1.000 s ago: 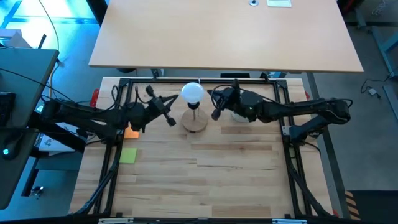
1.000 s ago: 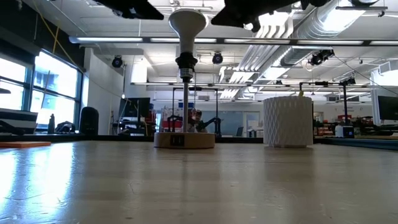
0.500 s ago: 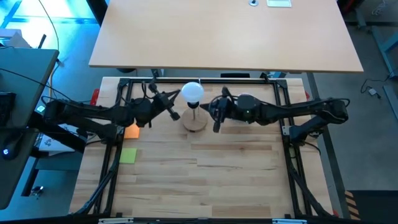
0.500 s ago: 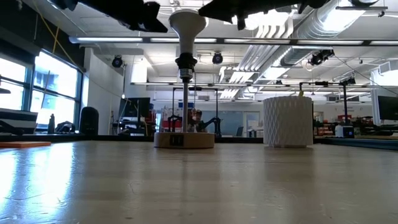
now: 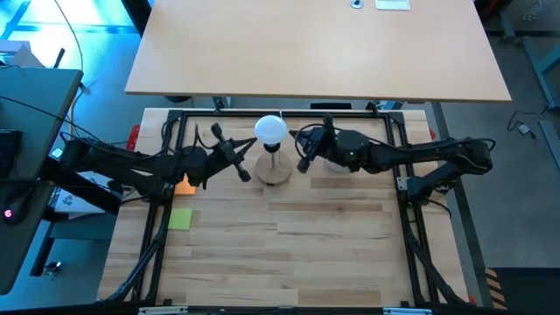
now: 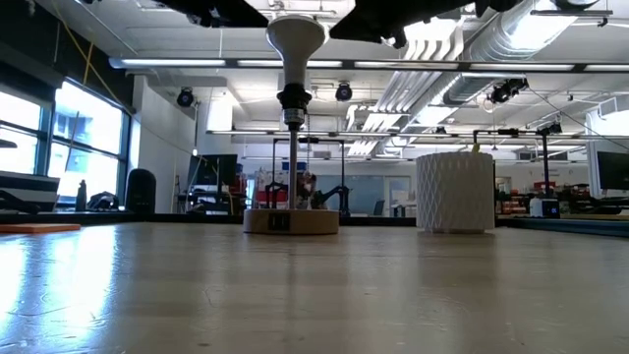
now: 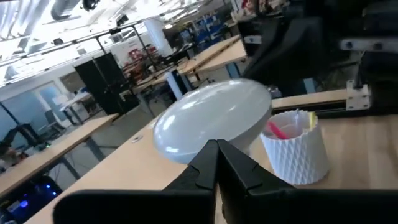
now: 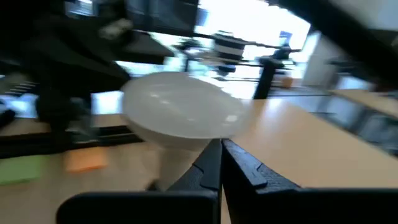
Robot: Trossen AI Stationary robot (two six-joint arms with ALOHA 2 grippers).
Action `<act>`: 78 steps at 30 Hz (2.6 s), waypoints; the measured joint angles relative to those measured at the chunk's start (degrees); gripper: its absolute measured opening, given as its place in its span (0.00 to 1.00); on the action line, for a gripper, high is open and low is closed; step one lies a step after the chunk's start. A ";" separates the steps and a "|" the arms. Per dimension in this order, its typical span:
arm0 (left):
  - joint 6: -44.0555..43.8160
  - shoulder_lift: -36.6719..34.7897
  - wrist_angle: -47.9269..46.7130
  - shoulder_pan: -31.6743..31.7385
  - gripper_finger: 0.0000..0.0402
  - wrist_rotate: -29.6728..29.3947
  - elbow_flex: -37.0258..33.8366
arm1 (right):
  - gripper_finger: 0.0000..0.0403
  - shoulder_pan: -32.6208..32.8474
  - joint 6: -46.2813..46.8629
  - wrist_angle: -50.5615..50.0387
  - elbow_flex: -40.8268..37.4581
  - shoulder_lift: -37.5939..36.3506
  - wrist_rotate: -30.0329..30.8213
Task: Screw lightbulb
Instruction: Insert the light bulb into the brown lamp
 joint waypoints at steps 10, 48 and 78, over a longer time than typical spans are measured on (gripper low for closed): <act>-1.62 0.06 -0.51 7.27 0.00 2.52 0.00 | 0.00 0.77 1.64 0.46 0.00 0.06 -13.73; 3.87 1.29 2.13 5.93 0.00 -6.19 -0.04 | 0.00 1.34 0.56 3.16 0.07 -0.12 -2.43; -5.65 -0.13 -12.94 7.58 0.00 -9.13 0.02 | 0.00 -0.15 0.49 -4.23 0.04 -0.42 -24.13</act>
